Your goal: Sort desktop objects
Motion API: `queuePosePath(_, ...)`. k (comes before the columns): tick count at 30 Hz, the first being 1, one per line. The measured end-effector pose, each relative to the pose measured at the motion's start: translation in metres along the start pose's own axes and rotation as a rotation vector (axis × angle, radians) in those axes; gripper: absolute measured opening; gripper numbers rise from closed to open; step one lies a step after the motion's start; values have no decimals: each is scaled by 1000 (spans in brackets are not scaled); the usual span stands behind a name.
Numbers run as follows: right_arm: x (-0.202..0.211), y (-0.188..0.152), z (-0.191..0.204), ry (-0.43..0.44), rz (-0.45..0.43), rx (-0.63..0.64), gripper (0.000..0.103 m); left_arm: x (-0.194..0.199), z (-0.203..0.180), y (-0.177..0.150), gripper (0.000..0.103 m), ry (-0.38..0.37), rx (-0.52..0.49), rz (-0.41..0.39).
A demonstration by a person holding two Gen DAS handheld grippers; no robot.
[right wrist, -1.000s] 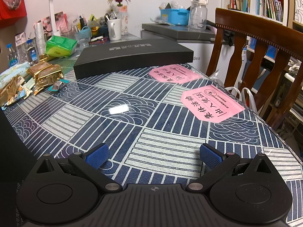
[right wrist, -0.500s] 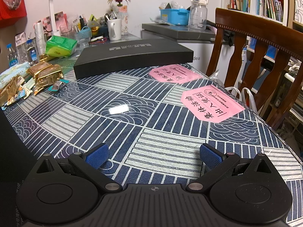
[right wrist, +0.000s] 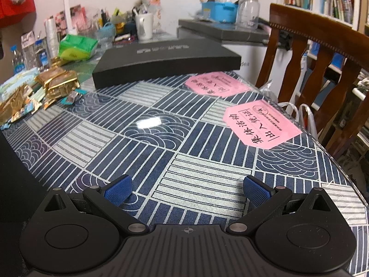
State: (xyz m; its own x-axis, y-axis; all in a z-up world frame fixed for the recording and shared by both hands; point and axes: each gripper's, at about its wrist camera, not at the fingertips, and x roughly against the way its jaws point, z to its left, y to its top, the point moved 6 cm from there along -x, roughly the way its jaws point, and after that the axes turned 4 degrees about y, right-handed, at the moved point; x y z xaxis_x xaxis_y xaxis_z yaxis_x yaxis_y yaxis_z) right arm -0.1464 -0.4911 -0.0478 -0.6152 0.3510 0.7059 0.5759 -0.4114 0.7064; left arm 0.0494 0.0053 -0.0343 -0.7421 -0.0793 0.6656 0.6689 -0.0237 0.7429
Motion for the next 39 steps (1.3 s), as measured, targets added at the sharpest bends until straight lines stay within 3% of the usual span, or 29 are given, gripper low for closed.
queuePosePath(10, 10, 8, -8, 6, 191, -50, 103, 20, 18, 5, 103, 60, 2, 140)
queuePosePath(18, 90, 39, -19, 24, 65, -120, 103, 55, 36, 20, 103, 128, -24, 211)
queuePosePath(23, 149, 59, 3, 74, -16, -120, 103, 108, 42, 36, 103, 62, -6, 143)
queuePosePath(30, 218, 65, 53, 176, -74, -97, 103, 177, 39, 54, 103, -91, 32, 83)
queuePosePath(35, 254, 62, 82, 272, -89, -107, 103, 219, 45, 63, 103, -180, 88, 15)
queuePosePath(39, 270, 56, 98, 304, -79, -120, 103, 236, 47, 63, 103, -202, 86, 15)
